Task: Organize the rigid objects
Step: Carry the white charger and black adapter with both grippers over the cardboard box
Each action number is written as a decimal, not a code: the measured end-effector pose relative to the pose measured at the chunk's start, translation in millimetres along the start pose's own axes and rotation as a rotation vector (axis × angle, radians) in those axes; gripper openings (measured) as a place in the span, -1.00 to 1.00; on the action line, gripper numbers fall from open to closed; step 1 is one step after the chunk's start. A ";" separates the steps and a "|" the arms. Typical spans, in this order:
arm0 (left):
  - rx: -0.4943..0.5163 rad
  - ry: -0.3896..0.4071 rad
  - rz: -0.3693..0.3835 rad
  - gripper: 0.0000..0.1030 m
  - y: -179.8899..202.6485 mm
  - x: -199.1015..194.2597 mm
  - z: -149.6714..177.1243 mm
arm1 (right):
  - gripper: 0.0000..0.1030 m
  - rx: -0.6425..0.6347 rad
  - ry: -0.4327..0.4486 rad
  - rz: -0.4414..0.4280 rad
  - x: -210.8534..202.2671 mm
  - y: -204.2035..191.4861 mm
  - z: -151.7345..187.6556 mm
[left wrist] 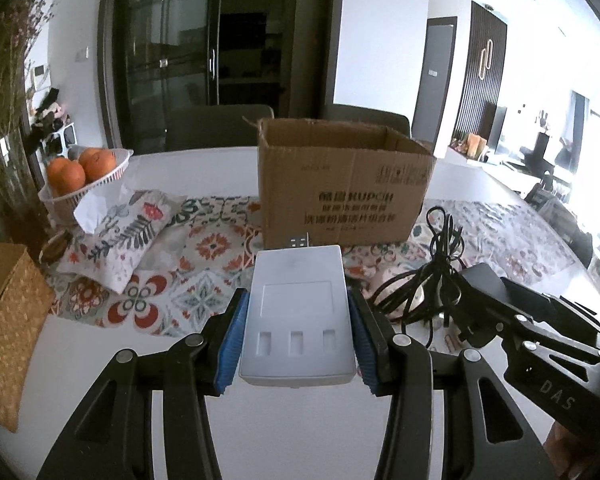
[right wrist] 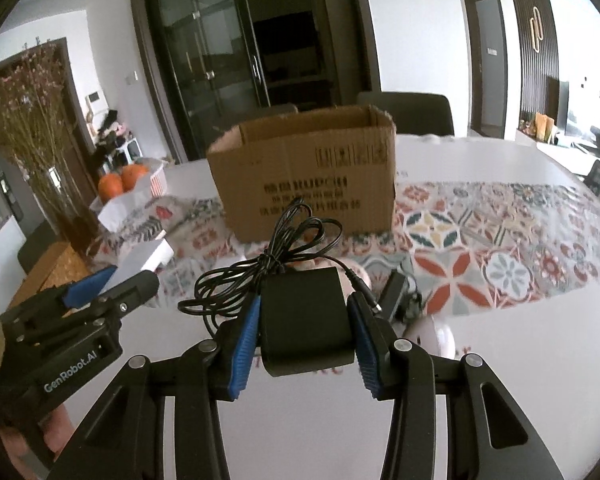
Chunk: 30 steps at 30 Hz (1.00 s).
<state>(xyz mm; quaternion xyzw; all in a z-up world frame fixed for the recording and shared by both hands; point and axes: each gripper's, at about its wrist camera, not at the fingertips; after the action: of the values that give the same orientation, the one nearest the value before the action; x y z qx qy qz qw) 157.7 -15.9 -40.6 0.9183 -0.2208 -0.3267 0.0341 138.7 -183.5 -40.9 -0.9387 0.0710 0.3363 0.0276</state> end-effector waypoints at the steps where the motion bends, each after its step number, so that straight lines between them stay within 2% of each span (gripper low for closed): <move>1: 0.002 0.005 0.000 -0.07 -0.2 0.4 -4.0 | -0.14 0.001 0.009 -0.001 -0.5 -0.2 -3.7; 18: 0.083 0.068 0.023 -0.07 7.2 7.7 -77.7 | -0.14 -0.002 0.163 0.020 -5.2 1.6 -74.7; 30: 0.119 0.073 0.039 -0.07 12.3 25.2 -133.0 | -0.14 -0.011 0.198 0.028 5.3 3.1 -131.1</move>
<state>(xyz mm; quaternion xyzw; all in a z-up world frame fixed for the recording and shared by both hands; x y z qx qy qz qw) 252.1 -48.7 51.5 0.9256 -0.2560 -0.2788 -0.0061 224.5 -200.2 57.0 -0.9663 0.0846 0.2429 0.0109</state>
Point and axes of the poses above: each gripper's, at about its wrist camera, not at the fingertips, and x roughly the way its jaws point, y to its right, z to its underside, and after that the axes turned 13 degrees about z, right-handed
